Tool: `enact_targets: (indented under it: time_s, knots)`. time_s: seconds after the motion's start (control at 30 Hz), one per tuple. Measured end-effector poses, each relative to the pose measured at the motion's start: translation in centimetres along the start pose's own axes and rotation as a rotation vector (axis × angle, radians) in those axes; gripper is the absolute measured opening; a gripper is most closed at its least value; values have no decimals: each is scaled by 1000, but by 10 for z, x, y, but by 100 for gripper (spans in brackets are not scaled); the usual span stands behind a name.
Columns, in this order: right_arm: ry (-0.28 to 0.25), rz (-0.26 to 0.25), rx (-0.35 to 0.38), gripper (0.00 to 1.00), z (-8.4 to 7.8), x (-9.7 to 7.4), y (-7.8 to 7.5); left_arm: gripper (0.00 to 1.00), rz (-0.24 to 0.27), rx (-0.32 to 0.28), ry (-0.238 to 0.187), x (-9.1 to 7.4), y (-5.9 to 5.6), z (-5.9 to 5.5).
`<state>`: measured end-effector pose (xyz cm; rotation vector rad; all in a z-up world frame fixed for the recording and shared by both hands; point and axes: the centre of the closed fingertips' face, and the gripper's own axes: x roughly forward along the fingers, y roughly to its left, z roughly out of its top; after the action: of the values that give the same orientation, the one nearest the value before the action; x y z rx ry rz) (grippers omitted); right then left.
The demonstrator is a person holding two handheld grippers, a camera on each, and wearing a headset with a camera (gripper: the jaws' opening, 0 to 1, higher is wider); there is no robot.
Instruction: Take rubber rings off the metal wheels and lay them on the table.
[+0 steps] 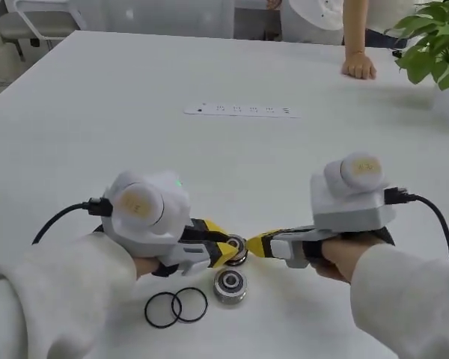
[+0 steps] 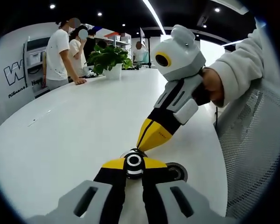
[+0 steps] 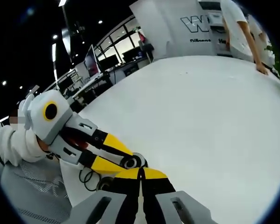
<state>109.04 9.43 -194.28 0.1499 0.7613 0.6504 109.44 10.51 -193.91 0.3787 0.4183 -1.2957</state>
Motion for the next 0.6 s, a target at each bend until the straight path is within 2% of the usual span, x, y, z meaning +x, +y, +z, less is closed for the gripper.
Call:
enact_targets:
  time_s: [0.6]
  knots:
    - [-3,4,-19,0,3,1,2,7,11,-14,-7,-1,1,0]
